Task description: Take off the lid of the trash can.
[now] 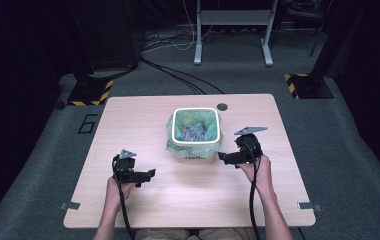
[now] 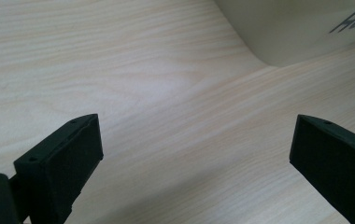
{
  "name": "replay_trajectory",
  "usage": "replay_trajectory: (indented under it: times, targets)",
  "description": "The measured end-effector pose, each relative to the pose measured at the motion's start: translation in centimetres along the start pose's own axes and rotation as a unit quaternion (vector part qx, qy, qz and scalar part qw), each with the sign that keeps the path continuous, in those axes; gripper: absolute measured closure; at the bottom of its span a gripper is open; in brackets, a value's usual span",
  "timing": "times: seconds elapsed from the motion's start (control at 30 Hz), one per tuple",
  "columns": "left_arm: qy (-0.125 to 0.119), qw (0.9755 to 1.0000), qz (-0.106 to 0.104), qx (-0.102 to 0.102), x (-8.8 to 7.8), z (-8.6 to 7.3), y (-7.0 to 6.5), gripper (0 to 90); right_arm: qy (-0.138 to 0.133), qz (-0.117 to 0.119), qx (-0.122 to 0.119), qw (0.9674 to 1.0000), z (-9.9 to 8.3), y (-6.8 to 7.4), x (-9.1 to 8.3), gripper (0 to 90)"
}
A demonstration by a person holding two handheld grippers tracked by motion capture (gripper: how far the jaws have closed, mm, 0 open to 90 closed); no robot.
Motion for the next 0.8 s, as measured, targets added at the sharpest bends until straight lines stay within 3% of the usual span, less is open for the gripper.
replay_trajectory:
  times: [0.17,0.53,0.8]
  targets:
    - [-0.005,0.9999,-0.004,0.011,-0.1,1.6,-0.6,3.4,-0.01,0.009,0.003,0.9999,1.0,0.0,-0.7,6.8]
    - [-0.012,0.9997,-0.013,0.017,-0.7,3.3,-1.6,5.1,-0.021,0.018,0.003,0.9996,2.5,0.2,-1.1,8.2]
    - [-0.014,0.9993,-0.013,0.032,-1.2,5.1,-2.0,5.5,-0.024,0.022,0.0,0.9995,3.6,-0.3,-1.3,8.7]
Point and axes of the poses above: each handheld gripper's, and its own axes: x roughly forward along the jaws, z roughly out of its top, y roughly to its left, the point moved 9 cm from there along x, roughly forward along the jaws, and after that the axes turned 1 degree about -z, right-handed, at the moved point
